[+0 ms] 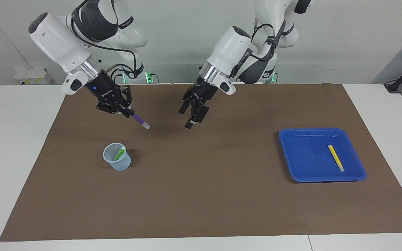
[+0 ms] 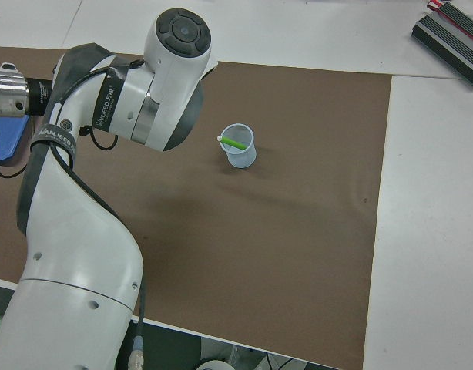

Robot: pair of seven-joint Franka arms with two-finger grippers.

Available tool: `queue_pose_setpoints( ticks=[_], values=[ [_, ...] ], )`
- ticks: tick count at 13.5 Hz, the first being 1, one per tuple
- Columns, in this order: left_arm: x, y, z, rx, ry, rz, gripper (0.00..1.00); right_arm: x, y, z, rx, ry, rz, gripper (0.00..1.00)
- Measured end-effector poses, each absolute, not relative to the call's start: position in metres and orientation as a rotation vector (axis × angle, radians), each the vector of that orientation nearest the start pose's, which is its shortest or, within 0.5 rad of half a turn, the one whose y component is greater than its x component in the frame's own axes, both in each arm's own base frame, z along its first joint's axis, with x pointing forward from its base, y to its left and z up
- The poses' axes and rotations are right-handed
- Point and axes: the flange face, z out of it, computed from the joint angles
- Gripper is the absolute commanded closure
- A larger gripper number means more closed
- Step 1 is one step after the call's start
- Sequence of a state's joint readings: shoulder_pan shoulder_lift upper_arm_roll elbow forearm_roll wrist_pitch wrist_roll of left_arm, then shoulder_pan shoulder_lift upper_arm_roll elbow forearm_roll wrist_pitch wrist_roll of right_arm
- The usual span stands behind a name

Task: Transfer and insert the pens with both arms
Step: 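Insert the purple pen into the cup while the left gripper returns to tray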

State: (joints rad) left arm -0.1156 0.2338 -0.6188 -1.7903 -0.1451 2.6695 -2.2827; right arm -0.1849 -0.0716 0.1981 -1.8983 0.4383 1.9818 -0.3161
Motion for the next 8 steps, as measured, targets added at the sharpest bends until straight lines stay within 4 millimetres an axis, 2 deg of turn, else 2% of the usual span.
queue_pose_setpoints(
  ticks=[2, 5, 8],
  values=[
    [0.531, -0.392, 0.520, 1.635, 1.850, -0.201, 0.00, 0.557, 0.015, 0.546, -2.859, -0.315, -0.287, 1.00],
    [0.543, -0.368, 0.517, 1.794, 1.773, -0.127, 0.00, 0.563, -0.007, 0.535, -2.970, -0.384, -0.283, 1.00],
    [0.564, -0.323, 0.509, 1.957, 1.708, -0.058, 0.00, 0.580, -0.017, 0.509, -3.022, -0.419, -0.294, 1.00]
  ],
)
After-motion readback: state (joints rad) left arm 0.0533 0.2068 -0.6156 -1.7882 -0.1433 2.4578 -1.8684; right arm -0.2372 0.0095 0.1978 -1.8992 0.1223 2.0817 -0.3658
